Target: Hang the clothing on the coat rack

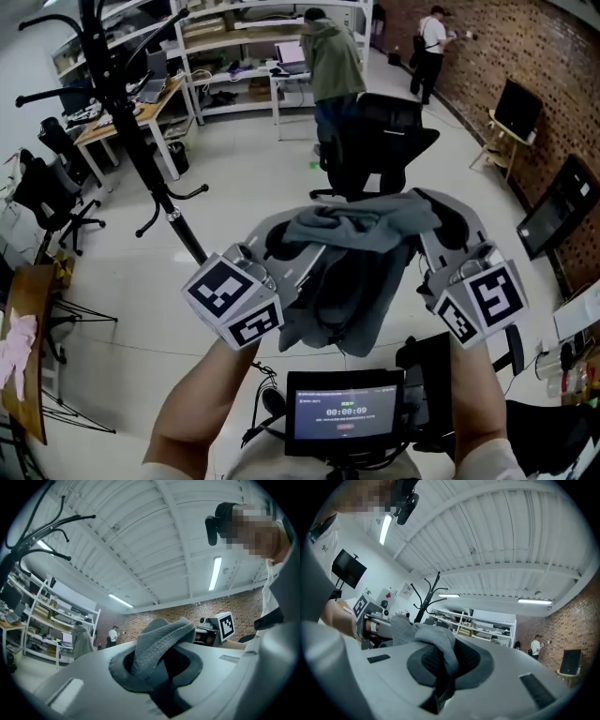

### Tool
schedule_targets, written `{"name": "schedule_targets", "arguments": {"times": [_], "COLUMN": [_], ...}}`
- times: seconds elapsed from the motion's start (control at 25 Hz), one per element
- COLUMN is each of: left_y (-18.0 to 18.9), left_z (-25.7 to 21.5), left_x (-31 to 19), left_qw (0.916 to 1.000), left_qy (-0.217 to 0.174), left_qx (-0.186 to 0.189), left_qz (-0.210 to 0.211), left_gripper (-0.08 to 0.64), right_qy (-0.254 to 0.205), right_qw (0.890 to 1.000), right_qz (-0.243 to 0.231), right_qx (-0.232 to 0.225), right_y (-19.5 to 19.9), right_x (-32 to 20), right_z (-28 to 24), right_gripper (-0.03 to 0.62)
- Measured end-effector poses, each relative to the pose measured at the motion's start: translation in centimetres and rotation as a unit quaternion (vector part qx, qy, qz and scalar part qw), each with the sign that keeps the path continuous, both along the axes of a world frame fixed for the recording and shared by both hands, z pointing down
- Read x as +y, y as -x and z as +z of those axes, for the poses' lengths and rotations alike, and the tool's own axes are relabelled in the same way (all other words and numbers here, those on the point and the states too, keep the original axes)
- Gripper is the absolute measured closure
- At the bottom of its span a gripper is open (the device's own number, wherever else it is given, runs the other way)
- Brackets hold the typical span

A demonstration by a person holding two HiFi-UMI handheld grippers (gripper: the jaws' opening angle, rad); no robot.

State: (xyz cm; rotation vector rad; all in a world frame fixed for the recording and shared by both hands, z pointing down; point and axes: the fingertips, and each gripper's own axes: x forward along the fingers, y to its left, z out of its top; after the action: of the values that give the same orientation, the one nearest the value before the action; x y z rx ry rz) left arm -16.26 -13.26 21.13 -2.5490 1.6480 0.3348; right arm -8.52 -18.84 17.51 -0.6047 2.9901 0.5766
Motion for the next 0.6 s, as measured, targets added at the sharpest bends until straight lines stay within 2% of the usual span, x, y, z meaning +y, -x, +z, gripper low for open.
{"name": "schedule_targets", "arguments": {"times": [0.28, 0.6], "left_y": [7.5, 15.6], "left_z": [-0.3, -1.7], "left_x": [2.9, 6.3], "left_qw": [0.9986, 0.9949], "left_qy": [-0.006, -0.011], "left_qx": [0.006, -0.008], "left_qz": [-0.051, -0.1], "left_gripper": [0.503, 0.503], "right_qy": [0.004, -0.003], "right_qw": [0.999, 0.995], "right_qz": [-0.054, -0.1], "right_qx": [0.001, -0.007], "right_y": [8.1, 16.8], "right_x": [2.1, 4.6], "right_z": [0.0, -1.0], "right_gripper": [0.585, 0.584]}}
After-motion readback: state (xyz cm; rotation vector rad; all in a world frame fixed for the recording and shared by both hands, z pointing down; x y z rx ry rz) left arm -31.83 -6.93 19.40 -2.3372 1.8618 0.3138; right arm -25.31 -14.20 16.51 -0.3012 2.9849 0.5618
